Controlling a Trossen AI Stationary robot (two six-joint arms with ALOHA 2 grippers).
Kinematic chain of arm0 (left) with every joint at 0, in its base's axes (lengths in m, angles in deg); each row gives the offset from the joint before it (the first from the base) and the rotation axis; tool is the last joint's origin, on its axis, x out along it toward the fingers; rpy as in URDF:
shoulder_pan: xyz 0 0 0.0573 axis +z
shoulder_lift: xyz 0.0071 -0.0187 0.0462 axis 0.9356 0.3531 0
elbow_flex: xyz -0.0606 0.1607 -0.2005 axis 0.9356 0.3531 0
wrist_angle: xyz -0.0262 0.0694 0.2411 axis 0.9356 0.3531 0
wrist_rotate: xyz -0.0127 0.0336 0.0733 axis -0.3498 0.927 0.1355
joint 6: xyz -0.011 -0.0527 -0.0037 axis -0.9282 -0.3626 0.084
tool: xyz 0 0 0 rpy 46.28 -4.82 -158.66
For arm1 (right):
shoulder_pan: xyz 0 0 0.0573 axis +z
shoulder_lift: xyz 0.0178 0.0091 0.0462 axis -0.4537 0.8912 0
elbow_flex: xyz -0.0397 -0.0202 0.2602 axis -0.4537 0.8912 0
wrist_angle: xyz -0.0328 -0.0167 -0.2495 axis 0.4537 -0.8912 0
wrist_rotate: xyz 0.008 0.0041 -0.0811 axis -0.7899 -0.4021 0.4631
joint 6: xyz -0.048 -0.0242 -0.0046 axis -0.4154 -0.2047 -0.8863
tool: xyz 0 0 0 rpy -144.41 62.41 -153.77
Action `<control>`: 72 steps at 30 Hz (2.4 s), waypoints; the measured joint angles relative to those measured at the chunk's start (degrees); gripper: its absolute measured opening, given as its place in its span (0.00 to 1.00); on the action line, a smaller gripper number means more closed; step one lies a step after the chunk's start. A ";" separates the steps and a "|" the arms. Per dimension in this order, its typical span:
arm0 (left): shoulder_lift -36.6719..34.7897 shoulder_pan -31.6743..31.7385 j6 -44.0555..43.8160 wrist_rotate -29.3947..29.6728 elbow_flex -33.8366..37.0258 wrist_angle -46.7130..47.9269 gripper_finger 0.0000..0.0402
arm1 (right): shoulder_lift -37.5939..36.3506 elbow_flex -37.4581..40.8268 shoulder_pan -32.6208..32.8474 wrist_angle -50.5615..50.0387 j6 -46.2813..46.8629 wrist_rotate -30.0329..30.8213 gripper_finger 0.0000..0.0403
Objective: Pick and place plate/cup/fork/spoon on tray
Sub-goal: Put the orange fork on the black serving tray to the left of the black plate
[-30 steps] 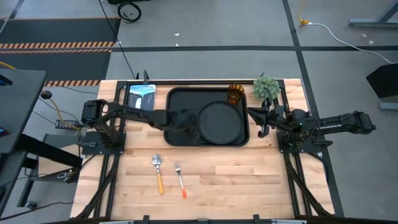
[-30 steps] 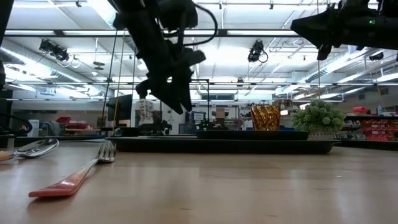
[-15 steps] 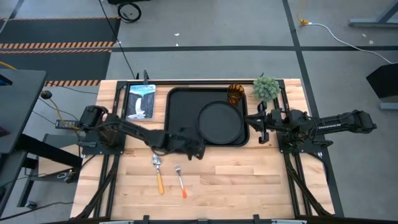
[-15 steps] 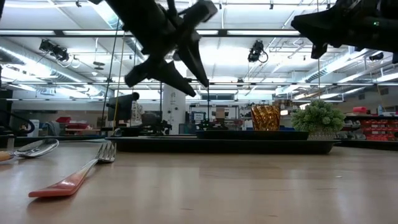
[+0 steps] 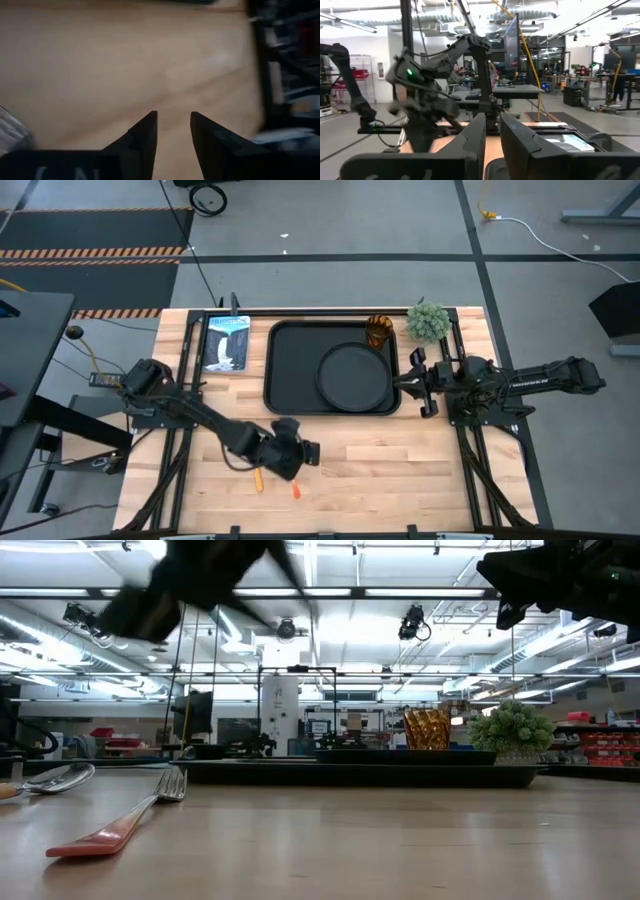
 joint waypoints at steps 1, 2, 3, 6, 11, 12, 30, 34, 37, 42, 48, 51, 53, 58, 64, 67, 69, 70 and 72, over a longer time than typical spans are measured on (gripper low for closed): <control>0.57 -0.54 -0.34 0.50 -1.61 -0.30 0.29 | 0.00 0.01 0.00 -0.01 0.01 -0.37 0.16; 1.05 -1.00 -0.46 0.66 -3.04 0.56 0.28 | 0.00 0.01 0.01 0.00 0.02 -0.57 0.16; 1.83 -1.40 -0.53 0.68 -4.75 2.68 0.26 | 0.00 -0.02 0.00 0.01 -0.03 -0.67 0.16; 5.18 -1.82 -2.08 -0.12 -10.90 8.86 0.21 | 0.00 0.01 0.02 -0.21 -0.66 -0.65 0.16; 10.20 -2.14 -6.45 -5.97 -20.31 24.05 0.14 | 0.00 0.01 0.00 -0.90 -0.86 -0.66 0.16; 11.20 -2.19 -7.60 -7.18 -21.46 26.23 0.13 | 0.00 0.01 0.00 -1.13 -0.85 -0.66 0.16; 17.71 -1.82 -25.53 -22.00 -22.68 42.10 0.39 | 0.69 0.01 0.00 -2.55 -2.13 -1.54 0.16; 19.47 -0.83 -25.59 -22.11 -22.63 42.37 0.39 | 1.19 -0.02 0.00 -2.42 -2.24 -1.55 0.16; 21.28 -0.24 -25.43 -22.14 -22.65 42.21 0.37 | 1.47 0.00 0.00 -2.23 -2.26 -1.54 0.16; 23.33 0.28 -25.15 -22.69 -22.70 41.44 0.34 | 1.62 0.00 0.01 -2.07 -1.96 -1.63 0.16; 23.38 0.28 -25.07 -22.85 -22.74 40.95 0.30 | 1.62 0.01 0.02 -1.91 -1.93 -1.92 0.16; 23.41 0.28 -24.39 -23.48 -22.74 40.66 0.26 | 1.66 0.00 0.02 -1.87 -1.93 -1.92 0.16; 23.41 0.32 -24.09 -24.06 -22.74 40.45 0.22 | 1.66 -0.01 0.00 -1.87 -1.93 -1.92 0.16; 23.41 0.30 -23.79 -24.19 -22.74 40.35 0.11 | 1.66 0.01 0.02 -1.87 -1.93 -1.92 0.16; 23.43 0.28 -22.66 -24.34 -22.76 40.97 0.02 | 1.66 0.00 0.00 -1.87 -1.93 -1.92 0.16; 23.10 0.28 -22.36 -24.43 -22.69 41.27 0.03 | 1.66 -0.01 0.01 -1.89 -1.91 -1.92 0.16; 22.60 0.28 -21.85 -24.73 -22.56 41.59 0.04 | 1.66 0.00 0.02 -1.89 -1.91 -1.92 0.16; 22.21 0.26 -21.76 -24.85 -22.50 41.99 0.04 | 1.66 -0.02 0.02 -1.89 -1.91 -1.94 0.16; 20.67 0.33 -21.17 -24.09 -22.47 42.35 0.04 | 1.66 -0.01 0.00 -1.91 -1.91 -1.93 0.16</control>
